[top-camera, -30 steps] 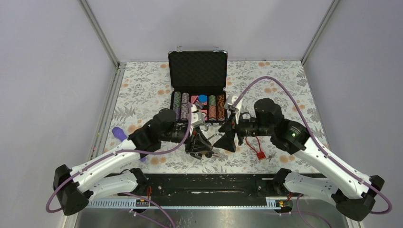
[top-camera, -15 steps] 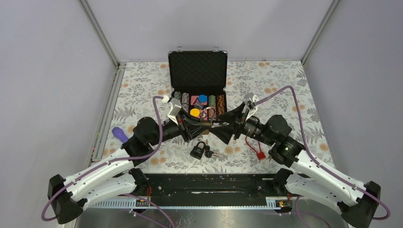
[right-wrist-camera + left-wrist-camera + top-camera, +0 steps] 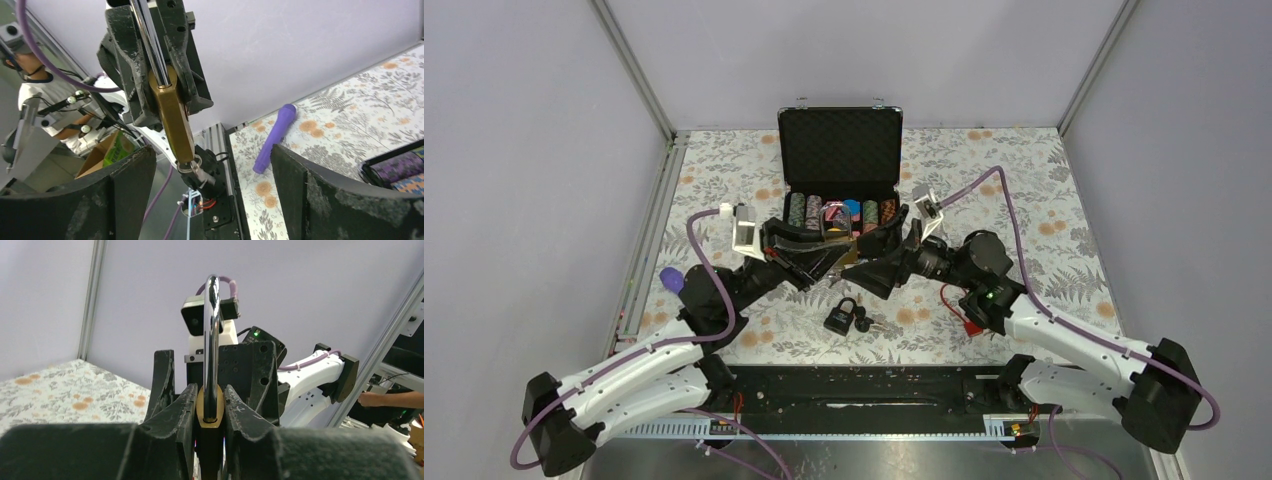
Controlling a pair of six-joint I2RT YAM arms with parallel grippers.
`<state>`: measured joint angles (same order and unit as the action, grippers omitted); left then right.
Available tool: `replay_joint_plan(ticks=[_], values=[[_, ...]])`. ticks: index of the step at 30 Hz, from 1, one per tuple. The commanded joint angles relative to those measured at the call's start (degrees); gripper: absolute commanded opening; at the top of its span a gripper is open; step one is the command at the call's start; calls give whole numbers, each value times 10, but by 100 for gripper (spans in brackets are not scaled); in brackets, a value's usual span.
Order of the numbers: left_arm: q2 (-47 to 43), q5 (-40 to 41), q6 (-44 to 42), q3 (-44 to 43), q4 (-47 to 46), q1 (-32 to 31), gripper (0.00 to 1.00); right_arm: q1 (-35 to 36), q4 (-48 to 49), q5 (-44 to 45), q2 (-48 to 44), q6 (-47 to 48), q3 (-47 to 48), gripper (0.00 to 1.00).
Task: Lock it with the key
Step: Lock the lock.
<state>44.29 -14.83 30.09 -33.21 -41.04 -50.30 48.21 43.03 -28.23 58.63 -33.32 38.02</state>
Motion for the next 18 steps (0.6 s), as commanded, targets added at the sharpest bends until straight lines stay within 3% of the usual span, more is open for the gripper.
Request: replay_joint_plan(ticks=[1, 7, 11, 14, 18], values=[[-7, 30, 17, 5, -159, -2, 0, 3, 80, -46, 17, -20, 35, 90], [8, 23, 26, 13, -222, -3, 0, 6, 67, -95, 55, -34, 78, 72], [8, 22, 25, 18, -239, -3, 0, 6, 56, -103, 63, -40, 89, 48], [3, 22, 17, 19, -240, -3, 0, 6, 51, -102, 63, -41, 89, 41], [2, 20, 14, 20, -244, -3, 0, 6, 22, -109, 57, -27, 98, 41]])
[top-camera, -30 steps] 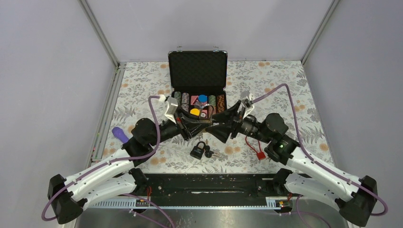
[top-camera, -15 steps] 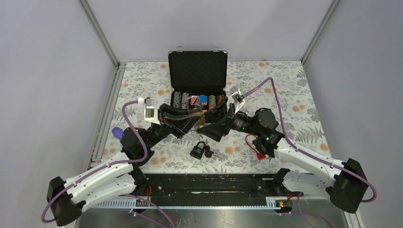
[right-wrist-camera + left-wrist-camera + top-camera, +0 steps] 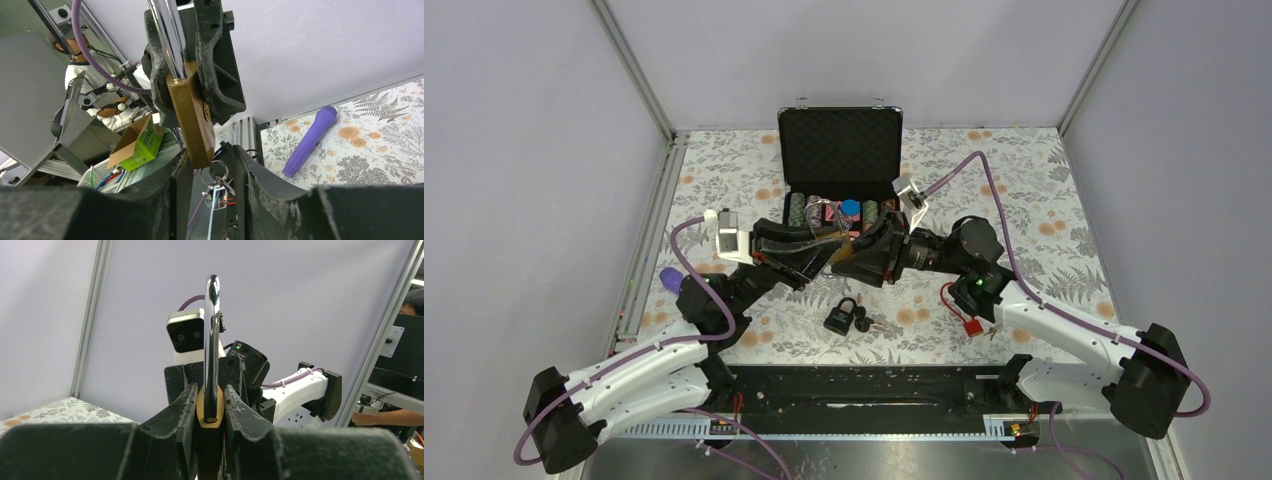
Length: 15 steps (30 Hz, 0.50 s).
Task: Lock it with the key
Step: Lock the lock.
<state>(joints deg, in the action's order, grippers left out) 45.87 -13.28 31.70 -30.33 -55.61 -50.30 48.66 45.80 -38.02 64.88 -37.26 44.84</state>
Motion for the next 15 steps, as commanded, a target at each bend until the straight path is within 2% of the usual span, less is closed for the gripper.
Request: replay_joint_plan(ticks=[1, 3, 5, 15], values=[[-14, 3, -3, -10, -98, -3, 0, 1, -14, -14, -6, 15, 33, 45], [-14, 4, -6, -7, -102, -3, 0, 1, -21, -19, -12, 21, 34, 58], [-13, 2, -6, -6, -112, -3, 0, 1, -27, -19, -14, 21, 35, 61], [-8, -5, -6, -5, -128, -3, 0, 1, -40, -21, -13, 18, 44, 6]])
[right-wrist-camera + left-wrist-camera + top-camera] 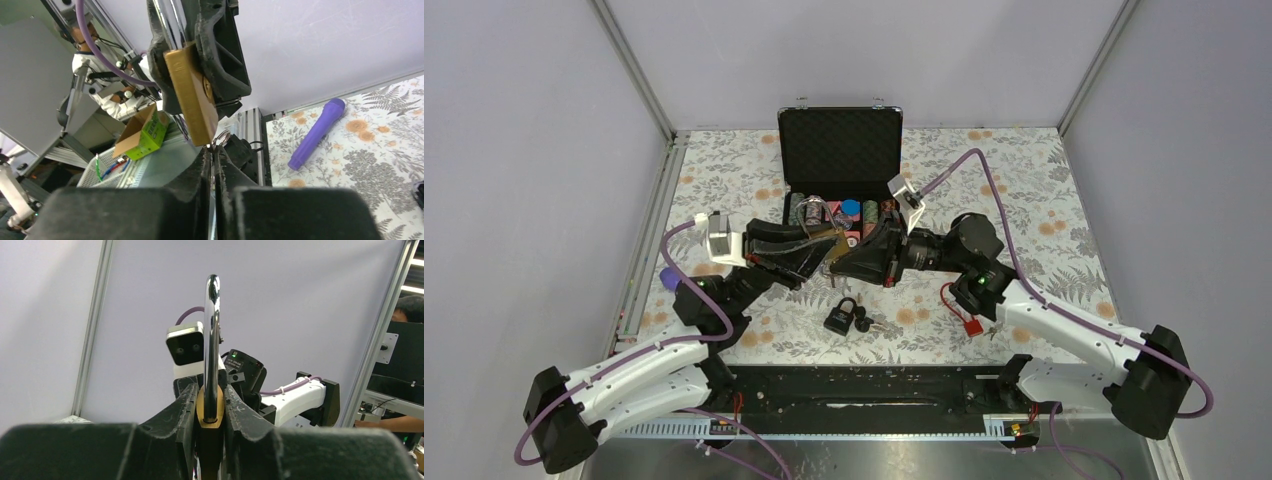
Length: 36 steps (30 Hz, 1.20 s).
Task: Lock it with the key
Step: Lock the lock, then place the key at the center of the board, then place the lock at the center of the board.
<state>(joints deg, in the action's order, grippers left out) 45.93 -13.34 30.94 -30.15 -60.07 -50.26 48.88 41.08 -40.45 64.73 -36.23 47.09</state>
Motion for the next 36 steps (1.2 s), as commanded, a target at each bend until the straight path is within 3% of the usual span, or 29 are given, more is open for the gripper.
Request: replay_joint_plan(ticks=[1, 11, 17, 20, 23, 27, 31, 36], values=[[-13, 0, -1, -6, -81, -4, 0, -1, 0, 3, -13, 10, 21, 0], [-83, 72, -41, -13, -26, -3, 0, -1, -279, -66, -44, 197, 44, 0], [-109, 99, -48, -17, -25, -2, 0, -1, -357, -101, -45, 252, 34, 0], [-134, 111, -61, -25, 31, -3, 0, -1, -370, -79, -53, 263, 24, 0], [-173, 175, -76, -29, 163, -3, 0, -1, -354, -35, -57, 248, 18, 0], [-211, 333, -57, -53, 442, -2, 0, -1, -331, 56, -37, 191, 18, 0], [-213, 485, 38, -66, 723, -2, 0, -1, -277, 117, 30, 119, 22, 0], [-161, 525, 153, -64, 908, 10, 0, 17, -202, 184, 155, 51, 43, 0]])
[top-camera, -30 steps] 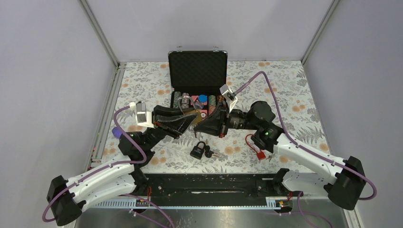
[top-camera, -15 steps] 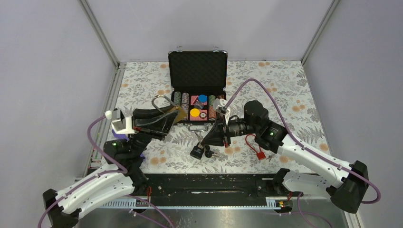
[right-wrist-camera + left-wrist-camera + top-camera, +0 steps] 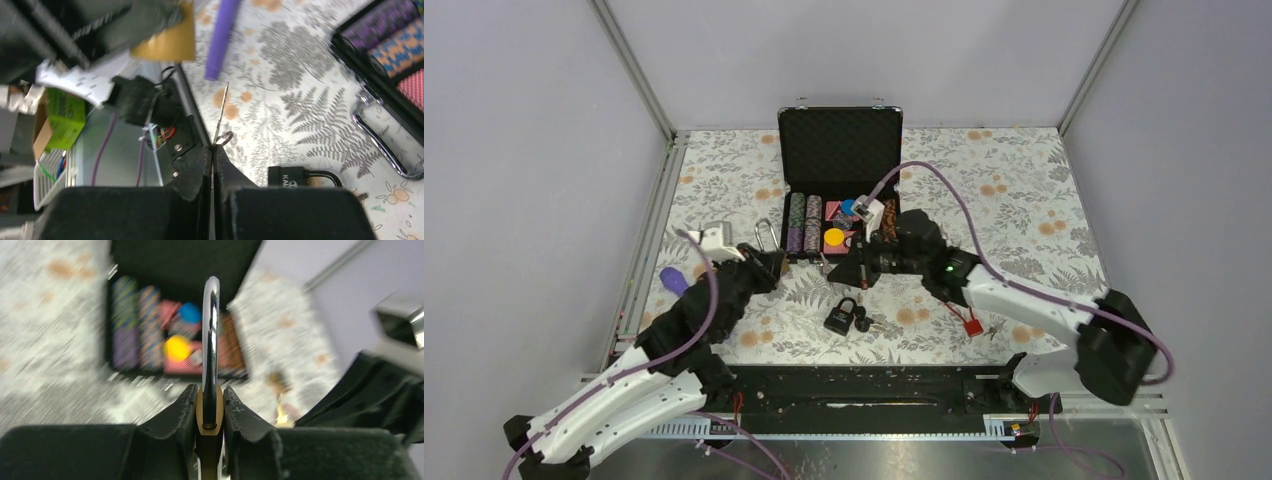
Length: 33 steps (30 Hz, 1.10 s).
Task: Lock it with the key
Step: Place the lock at the center of the board.
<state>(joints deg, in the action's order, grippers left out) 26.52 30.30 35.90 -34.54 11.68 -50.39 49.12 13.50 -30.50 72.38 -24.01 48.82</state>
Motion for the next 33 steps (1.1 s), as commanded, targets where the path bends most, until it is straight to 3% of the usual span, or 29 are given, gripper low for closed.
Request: replay_joint_plan(ticks=[1, 9, 16, 22, 26, 31, 33], values=[[47, 86, 116, -18, 211, 18, 0, 22, 80, 101, 101, -77, 34, 0], [130, 12, 132, 44, 221, 146, 0, 80, 114, 176, 261, -108, 117, 0], [200, -73, 111, 90, 140, 190, 0, 106, 95, 183, 374, -104, 203, 0], [201, -124, 99, 107, 118, 231, 1, 108, 96, 185, 436, -109, 230, 0], [199, -156, 99, 118, 102, 256, 12, 109, 100, 184, 461, -115, 237, 0], [211, -167, 101, 121, 103, 274, 18, 109, 102, 169, 486, -126, 248, 0], [210, -163, 103, 120, 109, 277, 29, 109, 102, 163, 495, -130, 252, 0]])
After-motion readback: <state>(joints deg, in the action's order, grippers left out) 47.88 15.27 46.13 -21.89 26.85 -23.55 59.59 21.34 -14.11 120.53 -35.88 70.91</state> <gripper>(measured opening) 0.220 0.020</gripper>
